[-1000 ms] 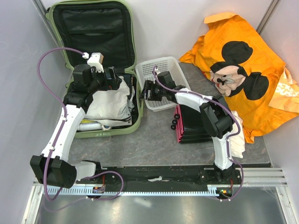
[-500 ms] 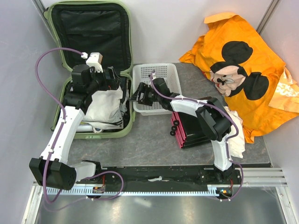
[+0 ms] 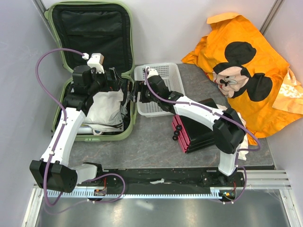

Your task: Open, take out, and arrange the luggage

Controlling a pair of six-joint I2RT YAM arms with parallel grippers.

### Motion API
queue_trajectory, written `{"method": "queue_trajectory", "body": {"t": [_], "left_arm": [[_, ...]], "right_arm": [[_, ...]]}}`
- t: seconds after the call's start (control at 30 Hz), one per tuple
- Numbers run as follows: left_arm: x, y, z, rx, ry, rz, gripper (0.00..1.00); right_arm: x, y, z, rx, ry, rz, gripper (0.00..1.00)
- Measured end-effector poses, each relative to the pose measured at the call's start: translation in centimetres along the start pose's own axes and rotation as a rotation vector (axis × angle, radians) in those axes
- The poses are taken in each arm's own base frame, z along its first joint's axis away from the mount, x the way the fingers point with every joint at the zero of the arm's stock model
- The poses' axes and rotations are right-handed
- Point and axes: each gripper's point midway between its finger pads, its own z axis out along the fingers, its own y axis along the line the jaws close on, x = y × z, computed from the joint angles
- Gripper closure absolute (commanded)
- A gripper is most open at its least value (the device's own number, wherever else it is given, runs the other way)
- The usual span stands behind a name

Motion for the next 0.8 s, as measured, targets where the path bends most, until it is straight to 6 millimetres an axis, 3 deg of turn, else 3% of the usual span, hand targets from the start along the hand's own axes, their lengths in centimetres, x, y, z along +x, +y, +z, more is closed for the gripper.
{"method": "queue_trajectory", "body": {"t": [0.1,0.2,0.3,0.4,0.47,0.57,0.8], "left_arm": [[0.0,0.0,0.0,0.002,0.000,0.000,0.01],[0.0,-0.2,0.0,0.009,0.001,0.000,0.01],[0.1,-0.3,0.0,0.018,0.003,0.000,0.01],[0.0,-0.3,0.0,0.016,0.003,0.003,0.01],[-0.1,0.4,-0.1,-0.004,-0.004,-0.004,0.01],[-0.2,1.3,-0.1,-0.038,-0.008,-0.008,0.01],[0.7,0.4,-0.1,-0.011,0.025,-0.008,0.01]], "right_arm": [[-1.1,0.3,-0.6,0.049,-0.047,-0.053,0.20],[-0.5,1.4,-0.8,0.047,-0.048,-0.079,0.21],[0.9,3.6,-0.9,0.005,-0.021,-0.086,0.23],[1.1,7.0,0.0,-0.064,-0.017,-0.078,0.23],[1.5,7.9,0.7,-0.076,-0.007,-0.064,0.24],[2.0,7.7,2.2,-0.058,0.007,-0.044,0.26],[4.5,6.7,5.4,0.043,0.057,-0.073,0.25]]}}
